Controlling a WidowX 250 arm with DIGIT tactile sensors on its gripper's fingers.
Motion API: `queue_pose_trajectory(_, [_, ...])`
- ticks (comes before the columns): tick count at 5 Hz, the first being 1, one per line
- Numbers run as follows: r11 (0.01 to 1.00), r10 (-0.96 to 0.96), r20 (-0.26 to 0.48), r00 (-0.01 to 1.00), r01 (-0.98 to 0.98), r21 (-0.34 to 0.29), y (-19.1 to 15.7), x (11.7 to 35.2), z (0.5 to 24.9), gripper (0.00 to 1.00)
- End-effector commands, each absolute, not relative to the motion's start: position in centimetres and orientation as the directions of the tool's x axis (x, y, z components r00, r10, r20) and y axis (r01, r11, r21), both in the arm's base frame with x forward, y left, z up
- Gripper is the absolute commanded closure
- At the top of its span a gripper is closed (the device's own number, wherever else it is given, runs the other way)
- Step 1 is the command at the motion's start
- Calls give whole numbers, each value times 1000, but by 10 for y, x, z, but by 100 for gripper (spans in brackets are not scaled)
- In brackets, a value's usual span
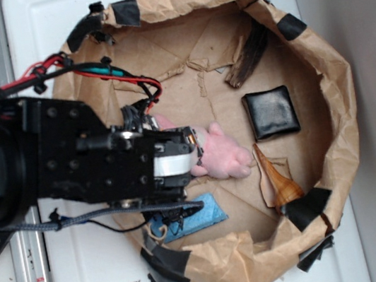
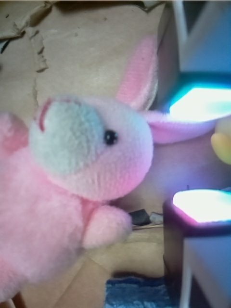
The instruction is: Grab the yellow duck.
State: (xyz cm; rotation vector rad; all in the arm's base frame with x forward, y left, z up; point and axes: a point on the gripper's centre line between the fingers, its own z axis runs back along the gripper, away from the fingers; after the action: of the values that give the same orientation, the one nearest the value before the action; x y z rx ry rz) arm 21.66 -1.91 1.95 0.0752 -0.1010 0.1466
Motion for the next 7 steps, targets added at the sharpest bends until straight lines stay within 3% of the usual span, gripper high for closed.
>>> queue_pose_trajectory(1, [993, 116, 106, 988, -119, 25, -15, 189, 41, 0])
queue_pose_trajectory(6, [995, 92, 48, 995, -94, 31, -12, 193, 22, 0])
queue_pose_trajectory(7, [996, 83, 31, 996, -84, 35, -5, 187, 11, 99])
